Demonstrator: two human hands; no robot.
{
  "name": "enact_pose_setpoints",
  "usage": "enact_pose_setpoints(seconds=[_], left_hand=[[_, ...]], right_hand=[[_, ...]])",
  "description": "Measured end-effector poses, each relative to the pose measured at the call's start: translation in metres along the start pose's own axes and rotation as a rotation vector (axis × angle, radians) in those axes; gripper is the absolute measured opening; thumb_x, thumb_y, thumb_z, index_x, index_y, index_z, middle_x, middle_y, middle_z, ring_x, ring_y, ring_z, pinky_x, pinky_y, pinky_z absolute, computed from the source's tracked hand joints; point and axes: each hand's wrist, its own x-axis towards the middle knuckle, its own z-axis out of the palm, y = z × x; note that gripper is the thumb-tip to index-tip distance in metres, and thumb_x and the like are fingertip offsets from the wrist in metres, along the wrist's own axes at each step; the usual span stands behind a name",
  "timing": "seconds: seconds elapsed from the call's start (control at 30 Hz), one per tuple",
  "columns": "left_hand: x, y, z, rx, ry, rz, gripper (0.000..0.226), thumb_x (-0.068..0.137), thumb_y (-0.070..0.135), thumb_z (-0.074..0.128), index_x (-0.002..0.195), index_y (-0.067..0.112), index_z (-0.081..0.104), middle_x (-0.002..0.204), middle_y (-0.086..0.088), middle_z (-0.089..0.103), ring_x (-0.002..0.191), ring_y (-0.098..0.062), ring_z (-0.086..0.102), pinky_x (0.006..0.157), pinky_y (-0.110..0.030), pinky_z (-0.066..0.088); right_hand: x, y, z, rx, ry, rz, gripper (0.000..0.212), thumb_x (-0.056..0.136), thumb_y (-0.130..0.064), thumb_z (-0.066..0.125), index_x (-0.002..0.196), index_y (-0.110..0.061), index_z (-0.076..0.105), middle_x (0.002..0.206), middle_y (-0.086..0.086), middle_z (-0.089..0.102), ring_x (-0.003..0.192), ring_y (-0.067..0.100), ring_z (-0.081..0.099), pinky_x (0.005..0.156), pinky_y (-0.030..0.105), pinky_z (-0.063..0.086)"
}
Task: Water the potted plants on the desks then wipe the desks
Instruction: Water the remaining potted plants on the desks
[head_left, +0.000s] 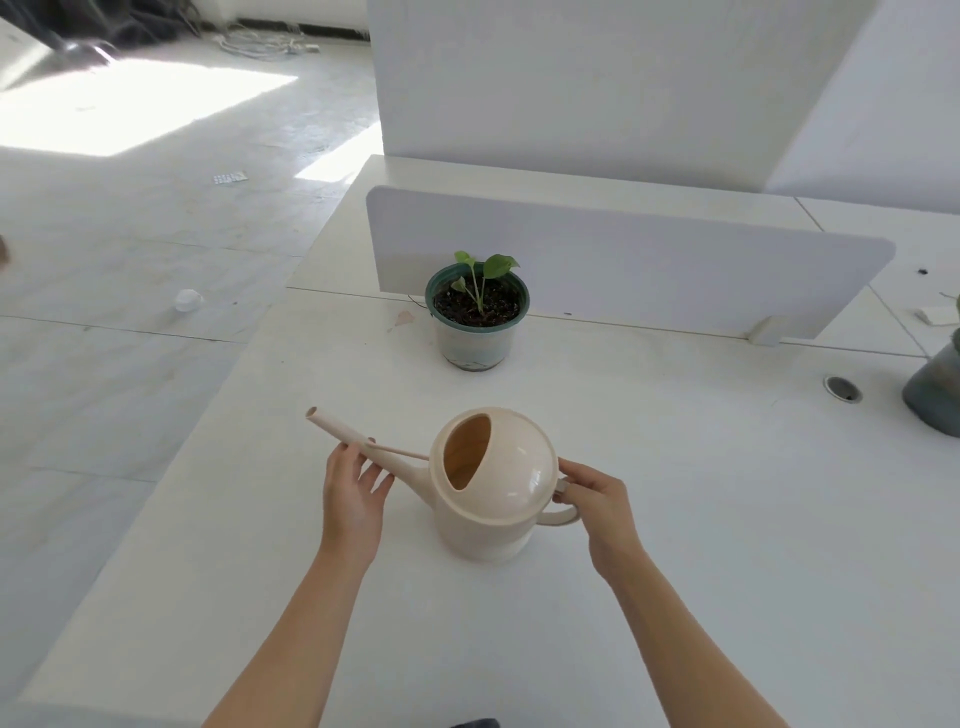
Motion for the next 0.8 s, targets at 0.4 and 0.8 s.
enact_pose_setpoints(seconds=[0.4, 0.8], left_hand=[[-0.011, 0.011, -0.021, 0.005, 0.118, 0.060, 0.013, 0.096, 0.019, 0.037, 0.099, 0.016, 0.049, 0.094, 0.003, 0.055, 0.096, -0.016, 0.055, 0.086, -0.031, 0.044], [-0.036, 0.055, 0.005, 0.330, 0.202, 0.145, 0.021, 0.095, 0.018, 0.043, 0.112, 0.011, 0.054, 0.108, -0.008, 0.060, 0.101, -0.024, 0.057, 0.082, -0.033, 0.047]], right_hand=[[0.018, 0.008, 0.021, -0.065, -0.112, -0.003, 0.040, 0.076, 0.008, 0.052, 0.086, -0.027, 0.069, 0.086, 0.009, 0.067, 0.084, 0.024, 0.057, 0.074, 0.020, 0.045], [0.065, -0.021, 0.012, -0.095, -0.050, -0.057, 0.035, 0.082, 0.010, 0.042, 0.104, -0.005, 0.065, 0.099, 0.007, 0.062, 0.092, 0.018, 0.054, 0.075, 0.020, 0.043]])
